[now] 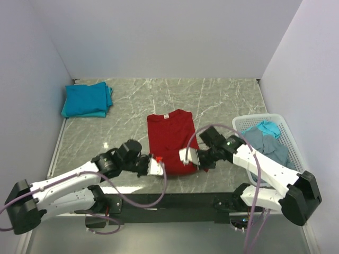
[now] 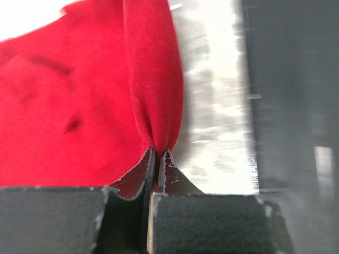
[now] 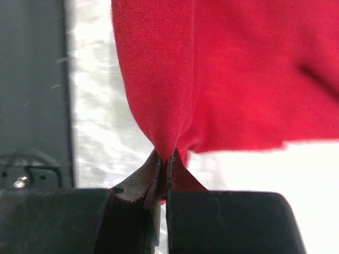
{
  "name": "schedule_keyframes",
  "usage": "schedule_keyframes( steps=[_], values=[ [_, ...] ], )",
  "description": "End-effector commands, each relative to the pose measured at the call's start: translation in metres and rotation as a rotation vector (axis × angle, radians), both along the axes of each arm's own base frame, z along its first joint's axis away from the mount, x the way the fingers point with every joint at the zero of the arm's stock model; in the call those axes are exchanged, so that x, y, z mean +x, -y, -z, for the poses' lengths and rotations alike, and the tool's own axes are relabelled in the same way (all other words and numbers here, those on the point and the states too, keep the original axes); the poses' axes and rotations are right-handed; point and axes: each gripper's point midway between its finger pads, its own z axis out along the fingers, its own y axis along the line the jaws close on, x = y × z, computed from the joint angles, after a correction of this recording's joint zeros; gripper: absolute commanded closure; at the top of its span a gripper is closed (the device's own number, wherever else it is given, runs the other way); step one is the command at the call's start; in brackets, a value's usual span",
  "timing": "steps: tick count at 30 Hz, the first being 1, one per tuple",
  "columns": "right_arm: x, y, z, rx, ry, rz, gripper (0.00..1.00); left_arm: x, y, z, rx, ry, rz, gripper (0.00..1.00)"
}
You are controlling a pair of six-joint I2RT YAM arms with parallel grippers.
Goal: Fold and stack the t-shirts
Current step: Fold the tshirt
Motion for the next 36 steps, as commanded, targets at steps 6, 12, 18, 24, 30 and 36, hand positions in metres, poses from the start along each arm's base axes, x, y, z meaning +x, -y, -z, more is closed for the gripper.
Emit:
schedule_keyframes(
  steps=[6, 12, 18, 24, 30, 36],
  values=[
    [0.13, -0.018, -0.086, 0.119, 0.151, 0.309, 1.0, 0.127, -0.004, -0.051, -0.065, 0.191, -0.151, 1.0],
    [0.204, -0.033, -0.095, 0.124, 0.127, 0.391, 1.0, 0.214, -0.017, -0.049, -0.076, 0.203, -0.258, 1.0],
    [0.266, -0.042, -0.087, 0.118, 0.157, 0.487, 1.0, 0.271, -0.028, -0.035, -0.091, 0.157, -0.352, 1.0],
    [0.306, -0.046, -0.071, 0.106, 0.17, 0.539, 1.0, 0.297, -0.035, -0.009, -0.062, 0.094, -0.414, 1.0],
    [0.333, -0.055, -0.05, 0.109, 0.17, 0.589, 0.99, 0.328, -0.042, 0.002, -0.046, 0.069, -0.55, 0.99],
    [0.413, -0.053, -0.066, 0.249, 0.407, 1.012, 0.21, 0.401, -0.089, 0.0, -0.072, -0.058, -1.2, 0.34]
  ],
)
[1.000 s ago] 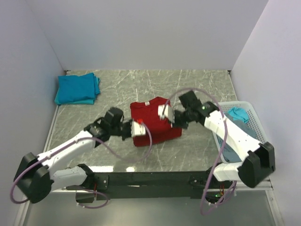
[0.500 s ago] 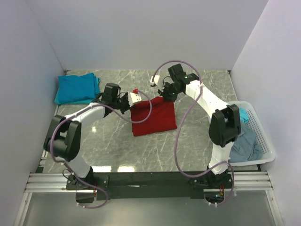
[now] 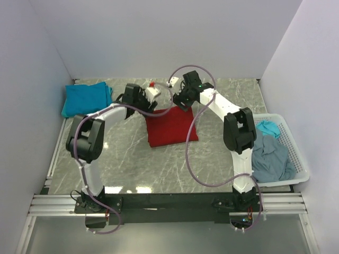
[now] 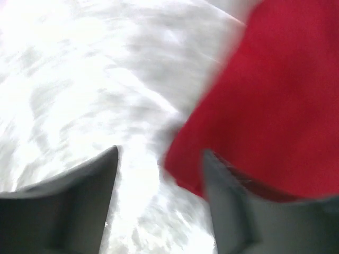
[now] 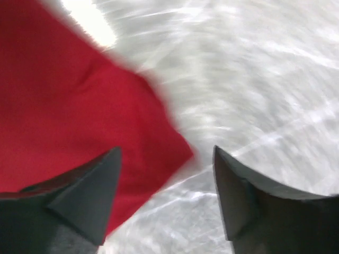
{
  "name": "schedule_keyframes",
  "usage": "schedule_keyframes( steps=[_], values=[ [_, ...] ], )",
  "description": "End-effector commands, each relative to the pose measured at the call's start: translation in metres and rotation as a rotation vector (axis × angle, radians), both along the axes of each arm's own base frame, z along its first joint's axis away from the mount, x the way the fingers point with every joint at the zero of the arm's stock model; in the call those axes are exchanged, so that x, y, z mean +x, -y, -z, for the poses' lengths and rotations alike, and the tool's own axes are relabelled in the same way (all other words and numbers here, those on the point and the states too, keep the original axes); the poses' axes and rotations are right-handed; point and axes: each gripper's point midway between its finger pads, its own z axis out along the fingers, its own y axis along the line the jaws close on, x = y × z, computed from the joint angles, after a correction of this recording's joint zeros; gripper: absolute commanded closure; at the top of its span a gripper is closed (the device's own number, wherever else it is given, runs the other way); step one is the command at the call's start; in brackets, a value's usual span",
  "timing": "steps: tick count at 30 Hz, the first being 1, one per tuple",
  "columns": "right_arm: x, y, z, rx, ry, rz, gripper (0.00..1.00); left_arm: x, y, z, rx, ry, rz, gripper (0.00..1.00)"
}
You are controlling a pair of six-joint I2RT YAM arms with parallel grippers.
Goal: Fold and stack the t-shirts
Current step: Fold the tshirt, then neatly place the folded tshirt to the corner
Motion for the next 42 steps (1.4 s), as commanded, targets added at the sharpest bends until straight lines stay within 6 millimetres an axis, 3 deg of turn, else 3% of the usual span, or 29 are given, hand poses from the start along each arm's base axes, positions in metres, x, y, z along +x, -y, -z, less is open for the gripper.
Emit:
schedule_keyframes(
  steps=[1, 3, 4, 6, 7, 8, 9, 10, 11, 12, 13, 14, 16, 18, 21, 22, 24, 28, 35, 42],
  values=[
    [0.084, 0.011, -0.063, 0.082, 0.366, 0.397, 0.2, 0.068, -0.043, -0.048, -0.096, 0.049, -0.542, 0.26],
    [0.095, 0.017, -0.078, 0.144, 0.411, 0.535, 0.19, 0.078, -0.063, -0.055, -0.114, 0.051, -0.731, 0.13],
    [0.097, 0.023, -0.087, 0.171, 0.421, 0.581, 0.19, 0.085, -0.075, -0.072, -0.15, 0.076, -0.805, 0.12],
    [0.09, 0.026, -0.089, 0.241, 0.371, 0.594, 0.2, 0.081, -0.074, -0.107, -0.239, 0.104, -0.797, 0.09],
    [0.077, 0.03, -0.092, 0.258, 0.343, 0.585, 0.21, 0.073, -0.067, -0.11, -0.273, 0.077, -0.748, 0.08],
    [0.066, 0.021, -0.091, 0.304, 0.291, 0.52, 0.21, 0.064, -0.069, -0.133, -0.31, 0.091, -0.731, 0.09],
    [0.057, 0.027, -0.09, 0.31, 0.256, 0.499, 0.21, 0.057, -0.067, -0.136, -0.356, 0.057, -0.734, 0.08],
    [0.034, 0.03, -0.085, 0.303, 0.172, 0.464, 0.21, 0.039, -0.065, -0.136, -0.389, -0.008, -0.696, 0.08],
    [0.009, 0.01, -0.083, 0.359, 0.052, 0.291, 0.21, 0.03, -0.063, -0.133, -0.418, -0.051, -0.69, 0.08],
    [-0.026, 0.014, -0.077, 0.369, -0.097, 0.203, 0.21, 0.018, -0.057, -0.125, -0.468, -0.13, -0.698, 0.08],
    [-0.044, 0.014, -0.076, 0.389, -0.157, 0.124, 0.21, 0.004, -0.058, -0.114, -0.491, -0.19, -0.701, 0.08],
    [-0.062, 0.012, -0.076, 0.419, -0.22, 0.065, 0.22, -0.009, -0.046, -0.108, -0.527, -0.265, -0.651, 0.08],
    [-0.112, 0.007, -0.08, 0.535, -0.375, -0.049, 0.23, -0.029, -0.04, -0.089, -0.586, -0.38, -0.674, 0.07],
    [-0.142, 0.01, -0.07, 0.556, -0.44, -0.084, 0.24, -0.04, -0.033, -0.077, -0.649, -0.472, -0.712, 0.07],
    [-0.166, 0.017, -0.081, 0.552, -0.395, -0.093, 0.24, -0.046, -0.031, -0.049, -0.68, -0.57, -0.792, 0.12],
    [-0.17, 0.02, -0.081, 0.55, -0.386, -0.088, 0.24, -0.045, -0.031, -0.032, -0.662, -0.611, -0.824, 0.14],
    [-0.182, 0.024, -0.07, 0.545, -0.39, -0.08, 0.24, -0.046, -0.027, -0.017, -0.661, -0.672, -0.851, 0.19],
    [-0.183, 0.035, -0.075, 0.558, -0.309, -0.069, 0.22, -0.046, -0.015, 0.018, -0.608, -0.745, -0.877, 0.2],
    [-0.184, 0.039, -0.07, 0.579, -0.34, -0.078, 0.22, -0.051, -0.002, 0.057, -0.481, -0.805, -0.923, 0.21],
    [-0.19, 0.039, -0.076, 0.593, -0.346, -0.108, 0.23, -0.058, -0.003, 0.094, -0.317, -0.828, -0.972, 0.3]
  ],
)
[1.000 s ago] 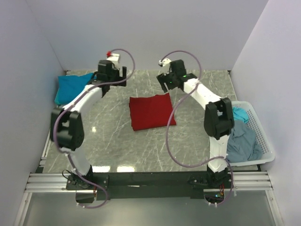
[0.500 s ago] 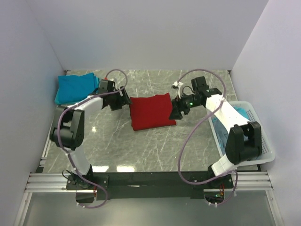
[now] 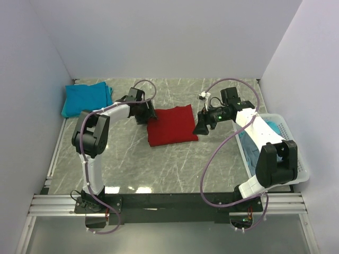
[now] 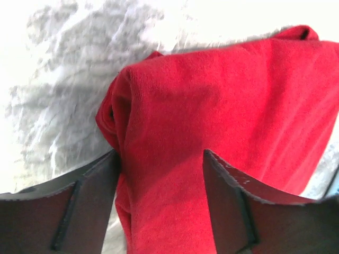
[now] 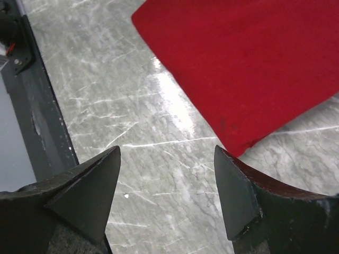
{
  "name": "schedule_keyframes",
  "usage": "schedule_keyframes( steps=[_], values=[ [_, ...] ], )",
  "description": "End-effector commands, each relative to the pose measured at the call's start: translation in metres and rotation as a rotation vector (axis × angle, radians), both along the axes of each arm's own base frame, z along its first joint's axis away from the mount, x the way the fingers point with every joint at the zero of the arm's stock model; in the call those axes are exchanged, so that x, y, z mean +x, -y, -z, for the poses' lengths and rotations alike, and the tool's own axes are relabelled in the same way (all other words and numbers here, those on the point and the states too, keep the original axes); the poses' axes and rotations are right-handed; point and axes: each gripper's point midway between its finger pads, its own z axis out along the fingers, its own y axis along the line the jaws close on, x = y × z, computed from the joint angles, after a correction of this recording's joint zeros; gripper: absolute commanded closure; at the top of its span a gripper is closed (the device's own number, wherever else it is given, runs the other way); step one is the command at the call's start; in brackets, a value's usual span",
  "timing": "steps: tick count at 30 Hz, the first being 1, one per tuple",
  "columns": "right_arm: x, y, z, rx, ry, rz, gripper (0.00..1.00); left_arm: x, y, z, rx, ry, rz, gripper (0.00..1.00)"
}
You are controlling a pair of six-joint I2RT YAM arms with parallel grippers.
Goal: Fold and stack the t-shirts
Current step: Neatly place the folded tshirt to the corner
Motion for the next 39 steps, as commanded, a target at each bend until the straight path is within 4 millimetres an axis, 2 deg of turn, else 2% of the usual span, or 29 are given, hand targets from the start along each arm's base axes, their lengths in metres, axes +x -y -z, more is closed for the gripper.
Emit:
schedule_keyframes(
  steps=[1, 4, 5, 11, 12, 14, 15, 17, 20, 22, 23, 25, 26, 27, 30, 34, 35, 39],
  values=[
    [-0.004, -0.002, -0.015, 0.045, 0.037, -0.036, 0.23, -0.022, -0.018, 0.049, 0.142, -0.138, -0.011, 0.32],
    [-0.006, -0.004, -0.018, 0.06, 0.039, -0.045, 0.23, -0.019, -0.021, 0.056, 0.171, -0.142, -0.006, 0.39],
    [-0.006, -0.004, -0.018, 0.06, 0.04, -0.048, 0.23, -0.016, -0.019, 0.057, 0.167, -0.134, 0.003, 0.45],
    [-0.008, -0.003, -0.021, 0.066, 0.033, -0.059, 0.23, -0.007, 0.006, 0.048, 0.05, -0.097, 0.08, 0.65],
    [-0.008, -0.003, -0.021, 0.068, 0.032, -0.061, 0.23, -0.007, 0.01, 0.045, 0.024, -0.091, 0.091, 0.74],
    [-0.009, -0.002, -0.022, 0.067, 0.035, -0.06, 0.23, -0.005, 0.021, 0.039, -0.039, -0.075, 0.126, 0.82],
    [-0.008, -0.001, -0.022, 0.068, 0.039, -0.059, 0.23, -0.005, 0.023, 0.038, -0.054, -0.073, 0.131, 0.92],
    [-0.009, 0.0, -0.022, 0.066, 0.033, -0.061, 0.23, -0.003, 0.028, 0.031, -0.101, -0.049, 0.147, 0.96],
    [-0.007, 0.003, -0.022, 0.066, 0.026, -0.055, 0.24, 0.003, 0.021, 0.016, -0.109, 0.001, 0.149, 1.0],
    [-0.007, 0.004, -0.022, 0.067, 0.022, -0.051, 0.24, 0.015, 0.006, -0.005, -0.057, 0.064, 0.127, 1.0],
    [-0.007, 0.005, -0.022, 0.068, 0.022, -0.051, 0.24, 0.021, -0.013, -0.005, 0.053, 0.089, 0.107, 1.0],
    [-0.007, 0.005, -0.023, 0.074, 0.021, -0.051, 0.24, 0.036, -0.038, -0.031, 0.196, 0.174, 0.075, 1.0],
    [-0.007, 0.006, -0.024, 0.075, 0.024, -0.048, 0.24, 0.037, -0.057, -0.033, 0.315, 0.19, 0.08, 1.0],
    [-0.007, 0.006, -0.025, 0.079, 0.027, -0.047, 0.24, 0.046, -0.085, -0.042, 0.459, 0.221, 0.012, 1.0],
    [-0.007, 0.007, -0.029, 0.082, 0.038, -0.045, 0.24, 0.052, -0.125, -0.061, 0.677, 0.265, -0.014, 1.0],
    [-0.009, 0.008, -0.032, 0.08, 0.042, -0.047, 0.25, 0.056, -0.156, -0.077, 0.849, 0.276, 0.025, 1.0],
    [-0.009, 0.009, -0.033, 0.077, 0.049, -0.045, 0.25, 0.057, -0.16, -0.081, 0.896, 0.282, 0.105, 1.0],
    [-0.008, 0.013, -0.04, 0.056, 0.104, -0.026, 0.25, 0.063, -0.183, -0.098, 0.972, 0.309, 0.156, 1.0]
  ],
)
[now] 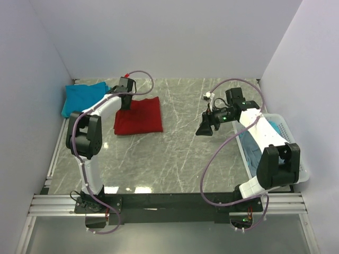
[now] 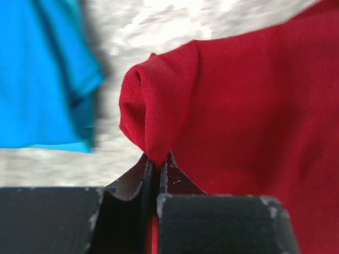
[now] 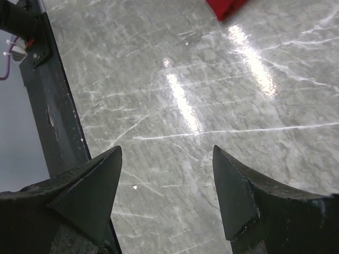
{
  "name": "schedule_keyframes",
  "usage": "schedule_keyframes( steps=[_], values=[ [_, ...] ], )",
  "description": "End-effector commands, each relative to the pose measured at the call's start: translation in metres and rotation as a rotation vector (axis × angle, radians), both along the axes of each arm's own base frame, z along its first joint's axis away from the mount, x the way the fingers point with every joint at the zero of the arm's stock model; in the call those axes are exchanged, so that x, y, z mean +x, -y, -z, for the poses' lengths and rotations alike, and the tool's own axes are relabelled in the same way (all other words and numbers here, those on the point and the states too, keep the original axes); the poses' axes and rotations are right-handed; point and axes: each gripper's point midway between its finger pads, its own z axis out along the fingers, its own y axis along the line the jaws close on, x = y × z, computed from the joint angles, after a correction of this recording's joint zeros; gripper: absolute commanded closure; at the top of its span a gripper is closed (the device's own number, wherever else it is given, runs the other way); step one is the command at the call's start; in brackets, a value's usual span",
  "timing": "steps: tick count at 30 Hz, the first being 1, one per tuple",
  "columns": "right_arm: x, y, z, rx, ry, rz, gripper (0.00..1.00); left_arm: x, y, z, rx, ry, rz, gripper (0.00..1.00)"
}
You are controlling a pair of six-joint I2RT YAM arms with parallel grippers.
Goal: Fold and stack the t-shirts
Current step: Neatly place the folded tshirt to the corner
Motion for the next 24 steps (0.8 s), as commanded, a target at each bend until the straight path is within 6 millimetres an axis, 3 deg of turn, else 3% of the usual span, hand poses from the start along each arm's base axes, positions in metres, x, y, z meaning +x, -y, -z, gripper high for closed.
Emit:
schedule_keyframes(
  steps=[1, 11, 17, 24],
  values=[
    [0.005, 0.004, -0.034, 0.005, 0.136, 0.015, 0.25, 0.012, -0.035, -0.055, 0.164, 0.07, 0.051, 1.0],
    [0.002, 0.006, -0.044, 0.002, 0.203, 0.031, 0.25, 0.033, -0.045, -0.124, 0.154, 0.252, 0.026, 1.0],
    [0.001, 0.006, -0.043, -0.002, 0.204, 0.025, 0.25, 0.035, -0.064, -0.169, 0.164, 0.349, -0.013, 1.0],
    [0.001, 0.006, -0.042, -0.004, 0.202, 0.026, 0.25, 0.036, -0.076, -0.195, 0.148, 0.395, -0.034, 1.0]
  ],
)
